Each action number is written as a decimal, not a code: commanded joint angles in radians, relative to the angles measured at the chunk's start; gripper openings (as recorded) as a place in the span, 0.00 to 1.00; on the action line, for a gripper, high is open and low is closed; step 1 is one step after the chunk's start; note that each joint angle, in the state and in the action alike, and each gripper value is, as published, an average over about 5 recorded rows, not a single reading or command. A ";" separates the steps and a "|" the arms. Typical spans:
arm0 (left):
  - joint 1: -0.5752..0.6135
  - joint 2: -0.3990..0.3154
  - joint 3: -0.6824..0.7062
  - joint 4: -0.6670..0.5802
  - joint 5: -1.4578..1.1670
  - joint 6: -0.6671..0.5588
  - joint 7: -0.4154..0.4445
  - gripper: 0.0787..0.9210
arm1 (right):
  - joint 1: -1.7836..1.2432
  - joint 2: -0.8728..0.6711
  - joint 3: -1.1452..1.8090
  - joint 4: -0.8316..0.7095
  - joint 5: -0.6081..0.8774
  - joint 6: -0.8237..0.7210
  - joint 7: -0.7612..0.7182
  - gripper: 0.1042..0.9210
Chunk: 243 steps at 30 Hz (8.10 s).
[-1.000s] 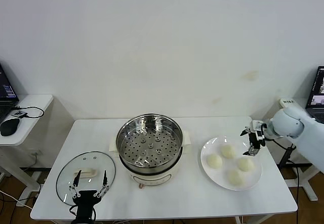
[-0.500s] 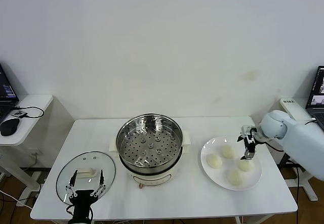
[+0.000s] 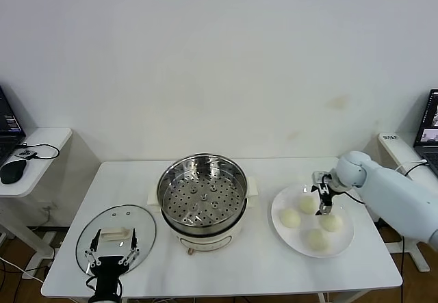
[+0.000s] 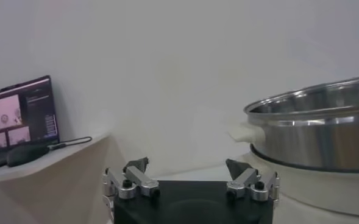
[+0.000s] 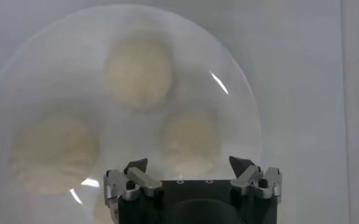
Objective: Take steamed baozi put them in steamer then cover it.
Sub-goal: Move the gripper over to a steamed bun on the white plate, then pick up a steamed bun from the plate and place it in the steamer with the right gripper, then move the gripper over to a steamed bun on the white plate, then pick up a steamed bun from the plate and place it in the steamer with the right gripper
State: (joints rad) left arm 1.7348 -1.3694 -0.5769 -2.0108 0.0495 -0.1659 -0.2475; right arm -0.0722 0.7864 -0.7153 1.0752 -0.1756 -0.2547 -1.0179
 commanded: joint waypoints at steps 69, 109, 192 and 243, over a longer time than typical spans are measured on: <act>0.018 0.017 -0.058 -0.046 -0.215 -0.013 0.071 0.88 | 0.659 0.474 -0.566 0.103 0.309 0.432 0.021 0.65; -0.011 0.007 -0.061 -0.015 -0.202 -0.035 0.069 0.88 | 0.510 0.657 -0.487 -0.185 0.056 0.691 0.115 0.88; -0.018 0.036 -0.078 0.010 -0.188 -0.033 0.070 0.88 | 0.000 -0.037 -0.146 0.271 0.110 -0.132 0.104 0.73; -0.029 0.042 -0.072 -0.021 -0.189 -0.031 0.069 0.88 | 0.735 0.439 -0.525 0.390 0.878 -0.470 0.227 0.61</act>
State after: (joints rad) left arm 1.7048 -1.3276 -0.6487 -2.0325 -0.1399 -0.1968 -0.1787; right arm 0.6567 1.0704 -1.2127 1.4983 0.5812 -0.6516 -0.8562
